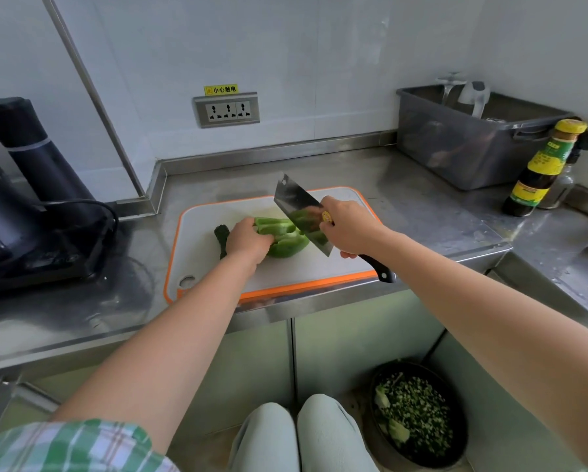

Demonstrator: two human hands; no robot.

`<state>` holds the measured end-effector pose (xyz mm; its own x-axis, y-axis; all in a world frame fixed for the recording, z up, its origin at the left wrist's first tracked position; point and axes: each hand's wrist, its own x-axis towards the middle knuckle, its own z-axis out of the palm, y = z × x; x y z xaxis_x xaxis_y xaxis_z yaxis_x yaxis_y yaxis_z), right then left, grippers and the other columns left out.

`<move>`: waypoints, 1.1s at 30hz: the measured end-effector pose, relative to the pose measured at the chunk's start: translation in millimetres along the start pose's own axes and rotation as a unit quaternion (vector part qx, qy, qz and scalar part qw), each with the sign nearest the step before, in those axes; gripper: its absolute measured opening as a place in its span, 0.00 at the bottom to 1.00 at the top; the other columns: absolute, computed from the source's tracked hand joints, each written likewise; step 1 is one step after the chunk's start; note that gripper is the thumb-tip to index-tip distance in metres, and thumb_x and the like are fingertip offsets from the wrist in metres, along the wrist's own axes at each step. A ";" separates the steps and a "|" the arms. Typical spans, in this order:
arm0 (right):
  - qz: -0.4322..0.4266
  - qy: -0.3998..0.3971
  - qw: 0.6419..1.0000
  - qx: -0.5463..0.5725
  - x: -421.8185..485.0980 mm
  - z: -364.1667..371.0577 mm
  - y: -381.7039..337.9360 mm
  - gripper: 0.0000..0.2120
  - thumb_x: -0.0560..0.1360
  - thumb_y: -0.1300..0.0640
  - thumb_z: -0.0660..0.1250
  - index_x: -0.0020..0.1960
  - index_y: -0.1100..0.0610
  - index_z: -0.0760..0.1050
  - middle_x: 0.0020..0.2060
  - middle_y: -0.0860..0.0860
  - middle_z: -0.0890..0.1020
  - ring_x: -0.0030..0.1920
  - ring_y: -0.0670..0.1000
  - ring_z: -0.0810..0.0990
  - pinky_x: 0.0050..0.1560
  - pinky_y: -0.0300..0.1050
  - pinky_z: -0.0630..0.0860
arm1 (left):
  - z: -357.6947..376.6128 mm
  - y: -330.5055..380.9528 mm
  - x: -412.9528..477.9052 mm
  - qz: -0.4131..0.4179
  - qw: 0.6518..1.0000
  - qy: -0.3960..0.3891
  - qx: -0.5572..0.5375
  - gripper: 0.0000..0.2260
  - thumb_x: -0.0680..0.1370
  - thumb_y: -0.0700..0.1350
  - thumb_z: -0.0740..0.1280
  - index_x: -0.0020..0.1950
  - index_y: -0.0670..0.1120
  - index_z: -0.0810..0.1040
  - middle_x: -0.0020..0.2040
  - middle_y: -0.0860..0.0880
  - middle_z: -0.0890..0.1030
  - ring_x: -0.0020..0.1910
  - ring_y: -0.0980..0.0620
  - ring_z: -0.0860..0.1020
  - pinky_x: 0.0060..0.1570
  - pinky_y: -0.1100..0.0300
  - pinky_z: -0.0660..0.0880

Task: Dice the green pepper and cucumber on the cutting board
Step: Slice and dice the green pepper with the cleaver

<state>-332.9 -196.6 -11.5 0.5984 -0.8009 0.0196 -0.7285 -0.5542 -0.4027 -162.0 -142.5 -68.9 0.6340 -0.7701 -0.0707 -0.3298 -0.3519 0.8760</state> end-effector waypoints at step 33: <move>0.053 -0.071 0.995 -0.039 18.2 30.3 -15.3 0.08 0.76 0.68 0.54 0.54 0.62 0.63 0.34 0.58 0.74 0.29 0.56 0.75 0.29 0.48 0.77 | -2.4 1.1 3.4 0.003 0.999 -0.035 -0.036 0.16 0.73 0.33 0.68 0.53 0.53 0.74 0.48 0.47 0.78 0.45 0.43 0.80 0.36 0.48 0.82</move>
<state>-300.8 -195.8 -32.7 0.5544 -0.8185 -0.1510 -0.8100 -0.4889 -0.3239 -158.5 -144.2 -67.0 0.5808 -0.8083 -0.0966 -0.2811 -0.3105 0.9080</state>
